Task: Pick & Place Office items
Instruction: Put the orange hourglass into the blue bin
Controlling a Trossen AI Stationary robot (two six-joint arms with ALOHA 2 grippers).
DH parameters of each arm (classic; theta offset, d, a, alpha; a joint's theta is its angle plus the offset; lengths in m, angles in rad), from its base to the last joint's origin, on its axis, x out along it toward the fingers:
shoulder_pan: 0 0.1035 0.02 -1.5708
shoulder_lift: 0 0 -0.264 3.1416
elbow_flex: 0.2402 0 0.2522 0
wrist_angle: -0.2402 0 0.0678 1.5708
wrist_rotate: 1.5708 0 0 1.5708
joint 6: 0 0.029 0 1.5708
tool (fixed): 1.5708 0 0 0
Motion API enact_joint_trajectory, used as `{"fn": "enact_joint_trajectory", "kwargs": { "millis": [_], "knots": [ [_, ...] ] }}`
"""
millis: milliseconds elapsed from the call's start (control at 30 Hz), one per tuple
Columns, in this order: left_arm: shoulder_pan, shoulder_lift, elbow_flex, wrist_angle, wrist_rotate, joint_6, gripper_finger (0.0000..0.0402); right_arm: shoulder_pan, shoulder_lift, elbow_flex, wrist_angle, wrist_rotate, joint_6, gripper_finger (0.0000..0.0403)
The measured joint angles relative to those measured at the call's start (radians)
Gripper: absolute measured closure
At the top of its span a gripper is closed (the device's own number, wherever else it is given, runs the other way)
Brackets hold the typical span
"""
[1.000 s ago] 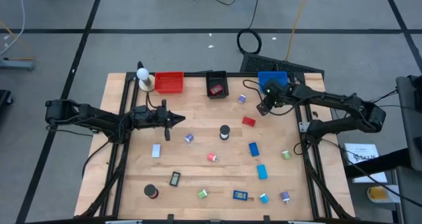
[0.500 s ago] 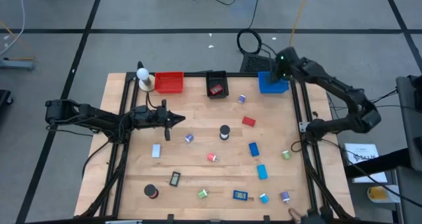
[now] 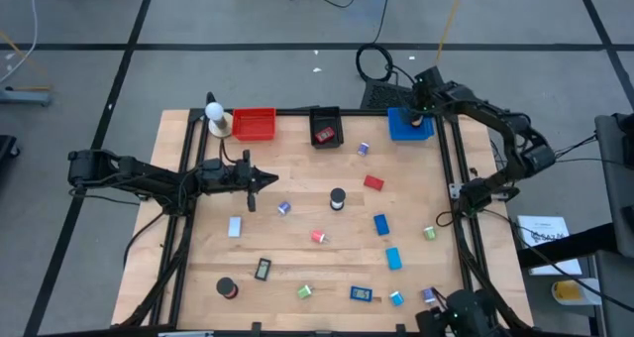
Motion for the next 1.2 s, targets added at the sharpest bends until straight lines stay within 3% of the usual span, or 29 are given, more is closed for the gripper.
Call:
{"fn": "enact_joint_trajectory", "kwargs": {
  "millis": [800,967,1200],
  "knots": [
    [0.0,0.0,0.0,-0.012,0.0,-0.002,0.0376,-0.008,0.027,-0.048,0.064,0.003,-0.003,0.0198],
    [0.0,0.0,0.0,-0.013,0.0,-0.002,0.0376,-0.008,0.027,-0.048,0.063,0.011,-0.005,0.0175],
    [0.0,0.0,0.0,-0.013,0.0,-0.003,0.0376,-0.008,0.003,-0.049,0.067,0.109,-0.02,0.0138]
  ]
}}
